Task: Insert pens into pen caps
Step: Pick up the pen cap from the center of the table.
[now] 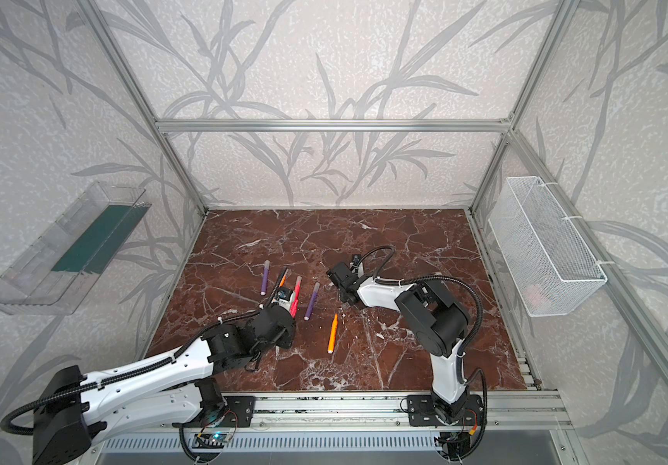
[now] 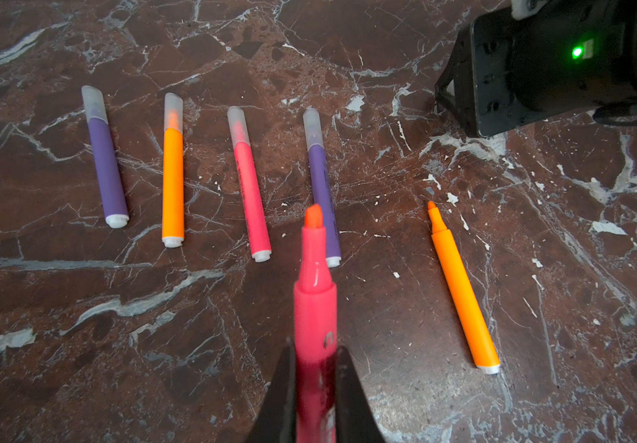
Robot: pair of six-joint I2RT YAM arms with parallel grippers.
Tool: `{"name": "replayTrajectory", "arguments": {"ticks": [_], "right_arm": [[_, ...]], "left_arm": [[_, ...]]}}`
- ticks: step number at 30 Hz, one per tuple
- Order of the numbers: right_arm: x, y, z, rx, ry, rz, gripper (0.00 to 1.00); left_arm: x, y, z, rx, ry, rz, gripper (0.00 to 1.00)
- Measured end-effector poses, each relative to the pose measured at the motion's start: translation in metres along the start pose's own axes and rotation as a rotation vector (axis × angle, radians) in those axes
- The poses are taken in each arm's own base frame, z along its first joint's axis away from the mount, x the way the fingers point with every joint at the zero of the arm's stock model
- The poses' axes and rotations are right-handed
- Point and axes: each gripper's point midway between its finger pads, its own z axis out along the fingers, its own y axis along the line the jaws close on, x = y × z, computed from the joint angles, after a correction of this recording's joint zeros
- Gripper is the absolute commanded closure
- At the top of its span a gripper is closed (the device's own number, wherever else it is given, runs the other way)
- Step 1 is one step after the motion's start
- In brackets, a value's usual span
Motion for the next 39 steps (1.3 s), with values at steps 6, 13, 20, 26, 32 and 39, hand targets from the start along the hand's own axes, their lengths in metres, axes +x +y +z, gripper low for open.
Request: {"name": "replayTrajectory", "arguments": {"ticks": [6, 13, 20, 26, 32, 39], "right_arm": [[0.000, 0.002, 0.000, -0.015, 0.000, 0.010, 0.81], [0.002, 0.000, -0.001, -0.022, -0.002, 0.015, 0.87], [0.006, -0.003, -0.005, -0.035, 0.006, 0.019, 0.92], [0.011, -0.010, -0.016, -0.053, 0.013, 0.023, 0.94], [-0.001, -0.010, -0.039, -0.119, -0.025, 0.059, 0.97], [-0.012, -0.008, -0.079, -0.243, -0.108, 0.122, 0.98]], "left_arm": [[-0.001, 0.000, 0.000, 0.002, -0.004, -0.004, 1.00], [-0.006, -0.001, -0.005, 0.017, -0.025, -0.015, 1.00], [-0.004, -0.004, -0.011, 0.066, -0.040, -0.030, 1.00], [-0.009, -0.011, -0.019, 0.126, -0.070, -0.050, 1.00], [-0.016, -0.021, -0.023, 0.187, -0.091, -0.062, 1.00], [-0.023, -0.037, -0.027, 0.276, -0.114, -0.076, 1.00]]}}
